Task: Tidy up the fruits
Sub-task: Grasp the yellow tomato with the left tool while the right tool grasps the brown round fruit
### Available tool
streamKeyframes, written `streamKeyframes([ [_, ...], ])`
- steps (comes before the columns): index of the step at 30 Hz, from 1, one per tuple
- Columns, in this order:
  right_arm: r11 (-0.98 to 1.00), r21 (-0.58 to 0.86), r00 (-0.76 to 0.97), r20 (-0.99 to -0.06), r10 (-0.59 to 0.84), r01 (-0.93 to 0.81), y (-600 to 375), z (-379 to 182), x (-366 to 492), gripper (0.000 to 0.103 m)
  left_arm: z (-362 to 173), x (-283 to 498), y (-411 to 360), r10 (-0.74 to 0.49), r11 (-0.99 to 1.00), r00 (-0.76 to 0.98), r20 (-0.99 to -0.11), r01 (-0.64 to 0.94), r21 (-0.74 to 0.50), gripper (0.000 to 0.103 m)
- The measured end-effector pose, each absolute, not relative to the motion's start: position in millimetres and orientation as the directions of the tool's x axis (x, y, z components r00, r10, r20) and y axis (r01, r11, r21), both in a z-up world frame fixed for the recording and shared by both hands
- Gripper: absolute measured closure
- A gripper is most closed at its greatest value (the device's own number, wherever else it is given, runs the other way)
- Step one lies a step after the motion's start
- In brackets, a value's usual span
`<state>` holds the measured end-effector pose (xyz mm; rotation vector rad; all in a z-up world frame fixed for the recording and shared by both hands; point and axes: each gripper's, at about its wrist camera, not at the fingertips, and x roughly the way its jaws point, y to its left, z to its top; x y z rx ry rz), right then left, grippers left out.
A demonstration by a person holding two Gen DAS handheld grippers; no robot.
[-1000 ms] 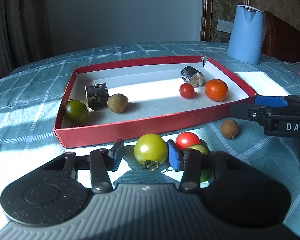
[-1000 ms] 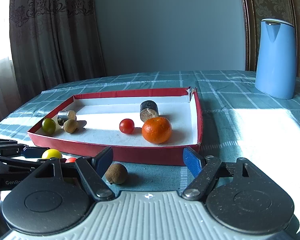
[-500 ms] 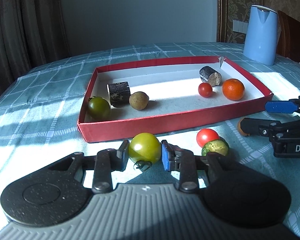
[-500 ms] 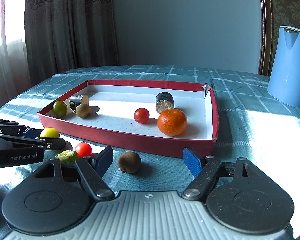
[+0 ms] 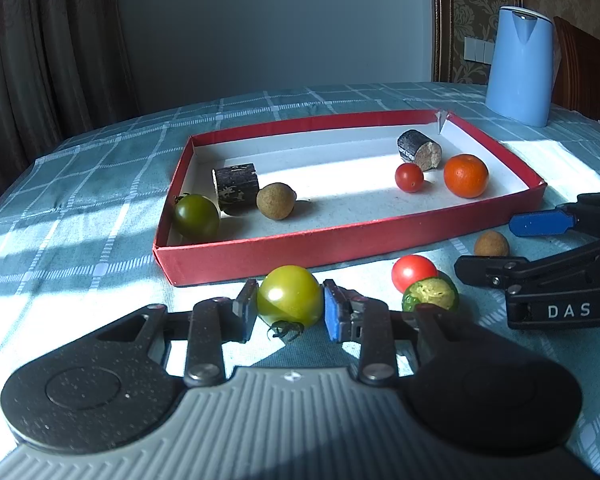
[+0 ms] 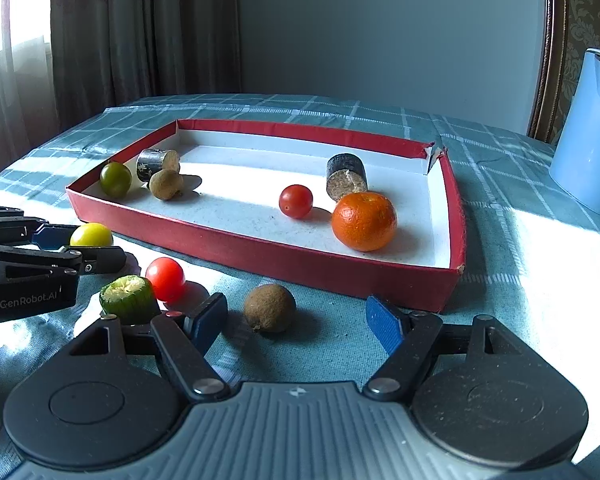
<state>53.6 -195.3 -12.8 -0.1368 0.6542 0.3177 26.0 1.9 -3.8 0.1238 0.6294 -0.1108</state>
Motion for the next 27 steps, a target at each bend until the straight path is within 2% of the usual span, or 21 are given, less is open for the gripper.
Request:
streamKeyframes([
  [1, 0.942, -0.026, 0.747, -0.617, 0.248, -0.334, -194.6, -12.7, 53.8, 0.03, -3.9, 26.0, 1.9, -0.065, 0.987, 0.803, -0.592, 0.141, 0.082, 0.072],
  [4, 0.939, -0.027, 0.75, -0.61, 0.255, -0.341, -192.6, -12.0, 52.7, 0.043, -3.9, 26.0, 1.9, -0.065, 0.987, 0.803, -0.592, 0.14, 0.082, 0.072],
  [6, 0.934, -0.03, 0.752, -0.603, 0.267, -0.356, -191.5, -11.0, 50.5, 0.066, -4.0, 25.9, 1.6, -0.063, 0.987, 0.804, -0.591, 0.139, 0.084, 0.072],
  [9, 0.924, -0.052, 0.753, -0.598, 0.275, -0.379, -186.2, -10.9, 47.3, 0.077, -4.0, 25.9, 1.1, -0.061, 0.986, 0.805, -0.591, 0.14, 0.088, 0.072],
  [22, 0.933, -0.03, 0.776, -0.565, 0.279, -0.358, -193.9, -6.5, 43.8, 0.077, -3.6, 24.2, -1.2, -0.056, 0.984, 0.812, -0.581, 0.143, 0.106, 0.073],
  [27, 0.934, -0.035, 0.805, -0.518, 0.288, -0.357, -196.4, -0.6, 35.9, 0.077, 4.6, 7.4, -5.2, -0.094, 0.976, 0.858, -0.504, 0.181, 0.125, 0.073],
])
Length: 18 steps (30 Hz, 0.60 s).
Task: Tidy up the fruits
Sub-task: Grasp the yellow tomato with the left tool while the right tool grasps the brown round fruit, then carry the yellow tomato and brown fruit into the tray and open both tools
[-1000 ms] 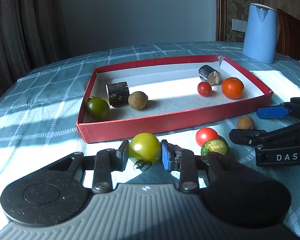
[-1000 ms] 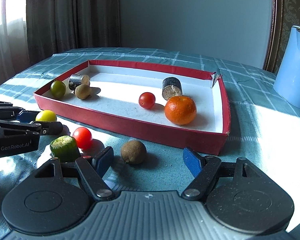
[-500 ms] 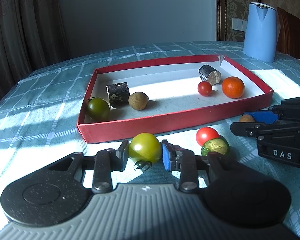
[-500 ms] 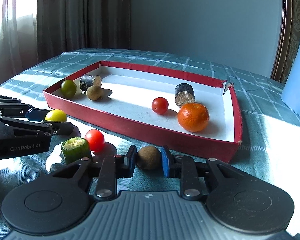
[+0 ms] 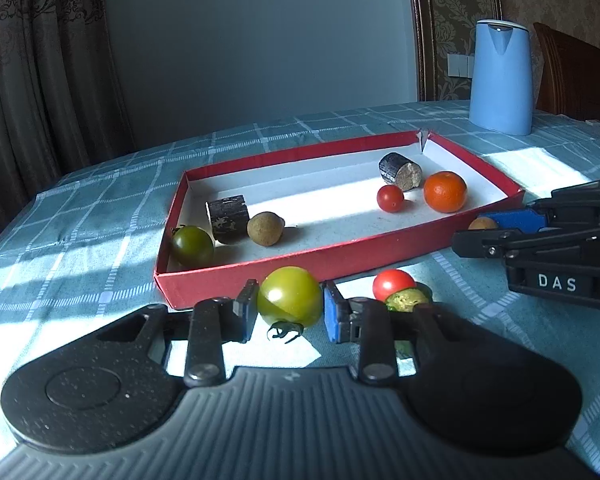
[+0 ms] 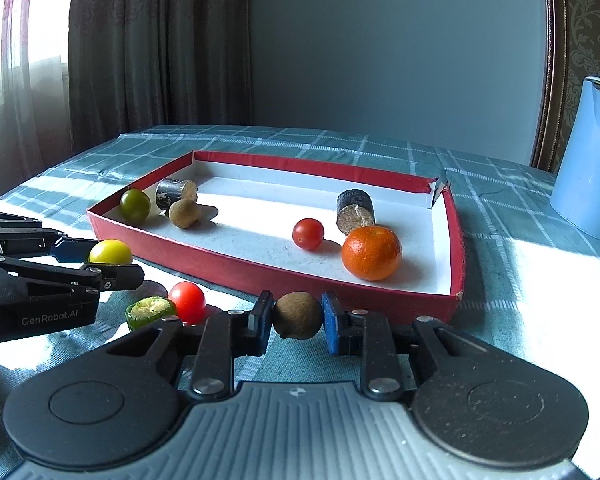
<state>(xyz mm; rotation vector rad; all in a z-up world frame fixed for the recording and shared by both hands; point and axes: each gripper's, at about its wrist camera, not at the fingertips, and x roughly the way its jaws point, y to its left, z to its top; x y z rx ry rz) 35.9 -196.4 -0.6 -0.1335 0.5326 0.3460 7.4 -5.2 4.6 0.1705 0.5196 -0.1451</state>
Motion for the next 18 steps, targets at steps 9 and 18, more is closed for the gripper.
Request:
streamKeyframes([
  [9, 0.937, -0.013, 0.821, -0.486, 0.3, -0.35, -200.7, 11.1, 38.7, 0.077, 10.2, 7.4, -1.8, -0.076, 0.983, 0.882, -0.466, 0.145, 0.113, 0.073],
  [18, 0.935, -0.031, 0.827, -0.479, 0.295, -0.352, -194.7, 16.4, 46.1, 0.077, 9.8, 11.9, -6.9, -0.051, 0.981, 0.883, -0.467, 0.132, 0.143, 0.073],
])
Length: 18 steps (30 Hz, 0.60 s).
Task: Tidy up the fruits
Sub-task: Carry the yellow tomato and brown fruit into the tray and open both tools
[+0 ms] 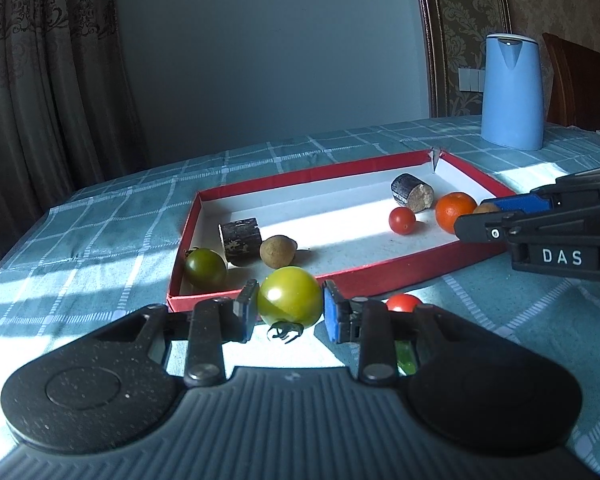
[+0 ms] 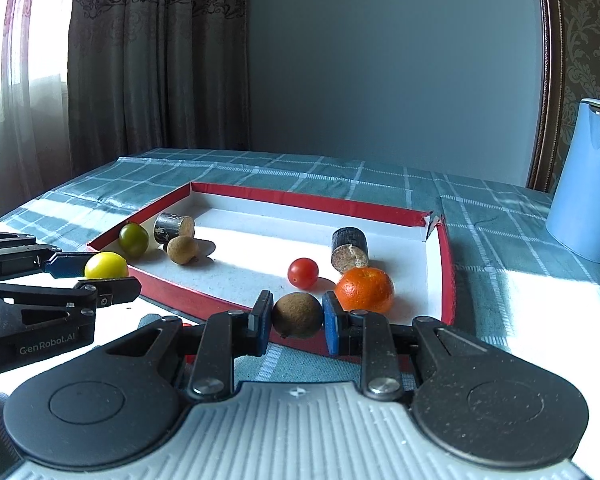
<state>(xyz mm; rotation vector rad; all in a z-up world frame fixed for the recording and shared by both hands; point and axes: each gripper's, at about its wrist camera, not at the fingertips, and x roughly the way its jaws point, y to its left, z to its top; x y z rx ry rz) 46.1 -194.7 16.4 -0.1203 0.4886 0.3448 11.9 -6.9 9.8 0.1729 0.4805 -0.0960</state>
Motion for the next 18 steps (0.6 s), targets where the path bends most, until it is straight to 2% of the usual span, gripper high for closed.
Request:
streamKeyframes([
  [18, 0.941, -0.052, 0.82, -0.507, 0.263, -0.334, -178.9, 18.9, 82.8, 0.077, 18.2, 38.1, -10.2, 0.001, 0.982, 0.884, -0.468, 0.087, 0.167, 0.073],
])
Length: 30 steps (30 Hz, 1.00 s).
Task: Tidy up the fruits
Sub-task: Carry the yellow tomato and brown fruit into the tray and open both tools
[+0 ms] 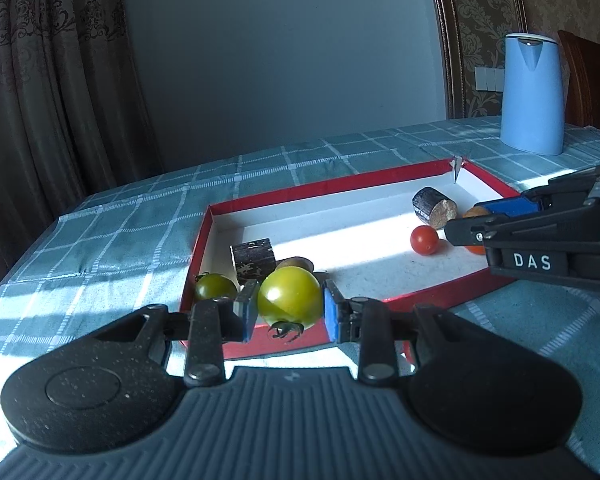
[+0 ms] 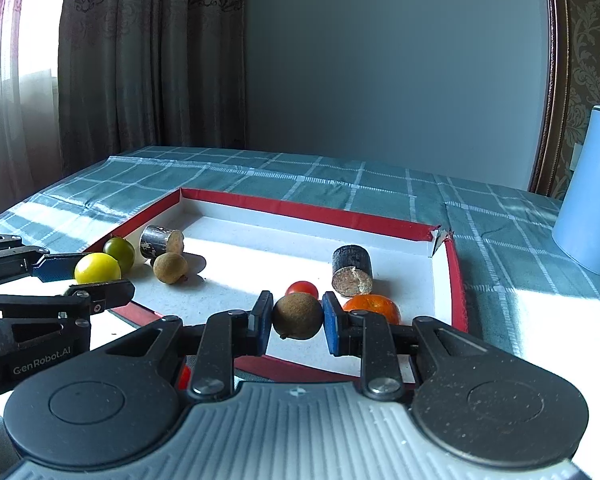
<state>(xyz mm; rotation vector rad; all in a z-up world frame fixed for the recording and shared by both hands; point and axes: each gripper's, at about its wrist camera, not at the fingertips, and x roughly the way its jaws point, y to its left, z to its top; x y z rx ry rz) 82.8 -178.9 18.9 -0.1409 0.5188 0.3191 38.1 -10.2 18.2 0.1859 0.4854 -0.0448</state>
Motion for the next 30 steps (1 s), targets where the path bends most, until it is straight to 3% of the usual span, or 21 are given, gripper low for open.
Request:
streamKeyframes([
  [30, 0.953, -0.075, 0.815, -0.541, 0.209, -0.294, -164.3, 4.4, 126.3, 0.077, 13.8, 89.9, -7.1, 0.067, 0.987, 0.863, -0.501, 0.015, 0.158, 0.072],
])
